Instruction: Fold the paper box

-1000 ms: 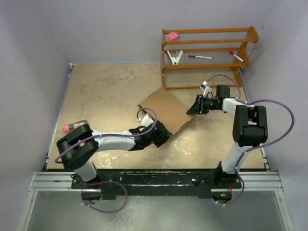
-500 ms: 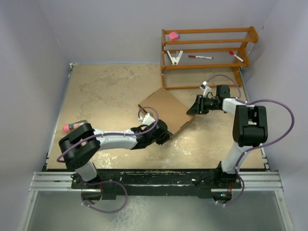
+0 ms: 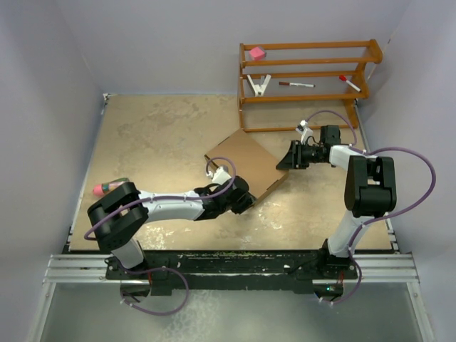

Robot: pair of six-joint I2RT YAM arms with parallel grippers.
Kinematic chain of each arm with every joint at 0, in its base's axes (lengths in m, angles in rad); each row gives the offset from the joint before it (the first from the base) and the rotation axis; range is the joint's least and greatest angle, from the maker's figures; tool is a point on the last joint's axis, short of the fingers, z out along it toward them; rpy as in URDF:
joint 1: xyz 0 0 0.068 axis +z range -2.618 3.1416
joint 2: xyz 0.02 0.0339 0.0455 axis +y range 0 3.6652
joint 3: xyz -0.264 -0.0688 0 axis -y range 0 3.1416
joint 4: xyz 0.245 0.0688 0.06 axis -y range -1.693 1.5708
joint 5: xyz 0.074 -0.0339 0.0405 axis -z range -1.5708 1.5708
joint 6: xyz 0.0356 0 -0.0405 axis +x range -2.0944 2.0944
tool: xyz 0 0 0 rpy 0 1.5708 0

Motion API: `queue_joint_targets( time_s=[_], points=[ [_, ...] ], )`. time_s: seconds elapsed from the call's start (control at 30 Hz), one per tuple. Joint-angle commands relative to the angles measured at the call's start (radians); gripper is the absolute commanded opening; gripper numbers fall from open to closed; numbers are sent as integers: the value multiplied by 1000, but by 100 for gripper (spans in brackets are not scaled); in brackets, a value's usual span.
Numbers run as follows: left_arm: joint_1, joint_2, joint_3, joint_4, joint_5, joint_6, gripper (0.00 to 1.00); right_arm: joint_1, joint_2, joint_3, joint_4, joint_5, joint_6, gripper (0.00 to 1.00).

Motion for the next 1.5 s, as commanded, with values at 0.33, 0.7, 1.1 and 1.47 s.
queue_joint_targets(
  time_s=[0.33,0.7,1.1,1.47],
  points=[
    [61,-433,-197,212,149,864,78,-2,-39,80,-193,-33,-228,76],
    [551,-641,-329,241,533,831,91,-4,-345,74,-243,-108,-537,75],
    [775,-246,-311,613,757,642,91,102,-161,234,-6,21,-230,75],
    [771,-38,-155,439,700,651,88,135,92,362,-62,22,-112,68]
  ],
)
